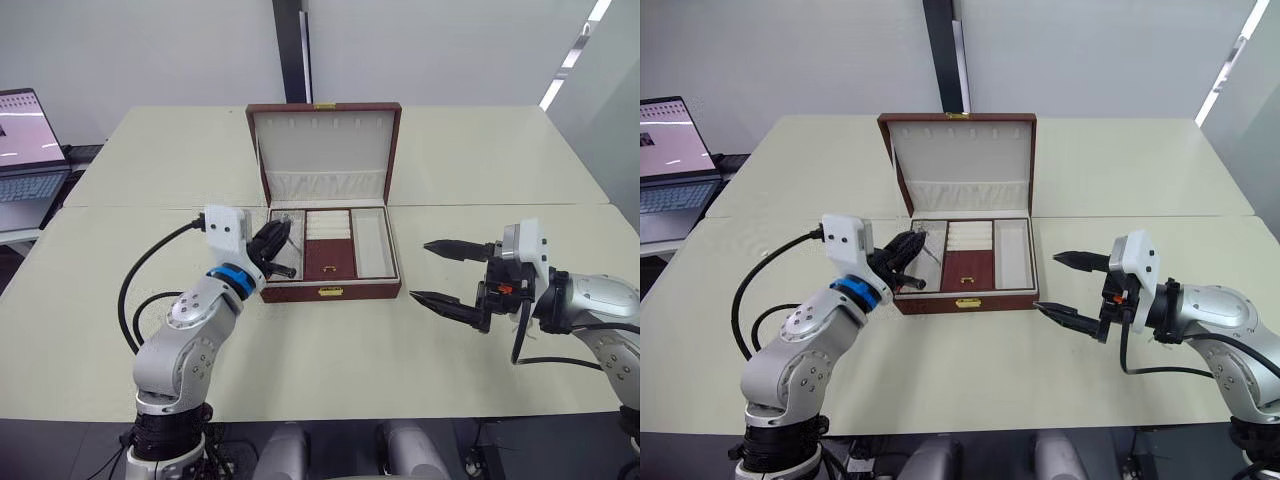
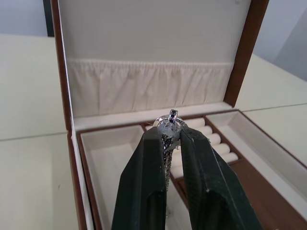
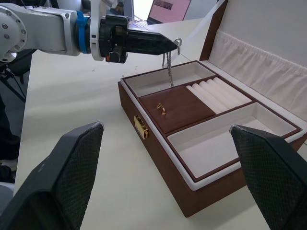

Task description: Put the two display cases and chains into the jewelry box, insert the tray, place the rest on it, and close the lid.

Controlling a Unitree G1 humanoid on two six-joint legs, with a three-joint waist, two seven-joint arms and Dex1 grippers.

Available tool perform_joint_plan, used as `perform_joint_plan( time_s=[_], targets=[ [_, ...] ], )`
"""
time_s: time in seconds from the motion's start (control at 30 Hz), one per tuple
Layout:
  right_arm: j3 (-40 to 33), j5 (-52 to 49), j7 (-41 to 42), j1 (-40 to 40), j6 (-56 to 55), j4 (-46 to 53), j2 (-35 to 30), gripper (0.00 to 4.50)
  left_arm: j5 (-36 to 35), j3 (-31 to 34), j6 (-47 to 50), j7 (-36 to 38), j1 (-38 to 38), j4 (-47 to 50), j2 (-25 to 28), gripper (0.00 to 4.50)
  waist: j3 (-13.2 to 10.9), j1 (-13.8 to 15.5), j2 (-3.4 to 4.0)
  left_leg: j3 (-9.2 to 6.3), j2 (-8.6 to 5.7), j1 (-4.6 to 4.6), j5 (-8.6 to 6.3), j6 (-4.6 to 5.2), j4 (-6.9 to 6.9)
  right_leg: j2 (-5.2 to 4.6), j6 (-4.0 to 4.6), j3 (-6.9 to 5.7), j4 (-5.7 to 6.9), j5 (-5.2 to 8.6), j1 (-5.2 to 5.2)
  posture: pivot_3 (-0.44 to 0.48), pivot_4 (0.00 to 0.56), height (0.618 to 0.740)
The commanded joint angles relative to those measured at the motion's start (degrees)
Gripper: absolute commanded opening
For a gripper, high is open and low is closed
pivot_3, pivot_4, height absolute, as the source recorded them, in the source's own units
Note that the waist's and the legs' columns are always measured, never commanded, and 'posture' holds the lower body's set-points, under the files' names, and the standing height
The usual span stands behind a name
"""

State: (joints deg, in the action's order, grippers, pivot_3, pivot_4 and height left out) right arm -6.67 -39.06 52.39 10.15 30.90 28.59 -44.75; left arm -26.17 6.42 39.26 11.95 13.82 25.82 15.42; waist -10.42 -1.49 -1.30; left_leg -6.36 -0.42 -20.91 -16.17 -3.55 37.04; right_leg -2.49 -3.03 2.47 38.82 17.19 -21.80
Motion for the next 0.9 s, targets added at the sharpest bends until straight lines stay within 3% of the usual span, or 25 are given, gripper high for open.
perform_joint_plan(
  time_s=[0.03, 0.23, 0.43, 0.73, 0.83, 0.9],
  targets=[
    [-1.2, -0.3, -0.2, 0.9, -0.1, 1.7, -0.6, 4.5, 0.1, 0.1, -1.5, 0.2, 0.6, 1.4, -0.2, 0.19, 0.0, 0.0, 0.0, 0.0, -0.01, 0.0, 0.0, 0.0, 0.0, -0.01, 0.0, 0.0, 0.0, 0.0, 0.01, 0.0, 0.15, 0.74],
    [-1.0, -0.3, -0.6, 1.5, 0.4, 1.8, -0.5, 4.5, 0.2, 0.0, -1.4, 0.4, 0.6, 1.2, -0.1, 0.19, 0.0, 0.0, 0.0, 0.0, 0.0, 0.0, 0.0, 0.0, -0.01, 0.0, 0.0, 0.0, -0.01, 0.0, 0.0, 0.0, 0.15, 0.74],
    [-1.1, -0.4, -0.5, 1.7, 0.7, 1.8, -0.5, 4.5, 0.1, 0.1, -1.3, 0.5, 0.8, 1.3, 0.0, 2.1, 0.0, 0.0, 0.0, 0.0, 0.0, 0.0, 0.0, 0.0, -0.01, 0.0, 0.0, 0.0, -0.01, 0.0, 0.0, 0.0, 0.15, 0.74],
    [-1.9, -0.1, 0.1, 0.6, 0.0, 0.9, -0.5, 4.5, -0.4, 0.1, -1.2, 1.5, 1.0, 1.4, 0.5, 4.49, 0.0, 0.0, 0.0, 0.0, 0.0, 0.0, 0.0, 0.0, -0.01, 0.0, 0.0, 0.0, -0.01, 0.0, 0.0, 0.0, 0.15, 0.74],
    [-2.9, 0.2, 0.2, -0.3, -0.4, -0.3, -0.6, 4.5, -1.5, 1.5, -2.1, 4.5, 0.8, 0.5, 2.0, 4.49, 0.0, 0.0, 0.0, 0.01, 0.0, 0.0, 0.0, 0.0, -0.01, 0.0, 0.0, 0.0, -0.01, 0.0, 0.0, 0.0, 0.15, 0.74],
    [-4.8, 0.7, 0.6, -1.2, -1.1, -2.6, -1.2, 4.5, -3.5, 3.6, -2.3, 10.2, 0.4, -1.7, 6.1, 4.49, 0.0, -0.1, 0.0, 0.02, 0.0, 0.01, 0.0, 0.0, -0.01, 0.0, 0.0, 0.01, -0.01, 0.0, 0.0, 0.0, 0.15, 0.74]
  ],
)
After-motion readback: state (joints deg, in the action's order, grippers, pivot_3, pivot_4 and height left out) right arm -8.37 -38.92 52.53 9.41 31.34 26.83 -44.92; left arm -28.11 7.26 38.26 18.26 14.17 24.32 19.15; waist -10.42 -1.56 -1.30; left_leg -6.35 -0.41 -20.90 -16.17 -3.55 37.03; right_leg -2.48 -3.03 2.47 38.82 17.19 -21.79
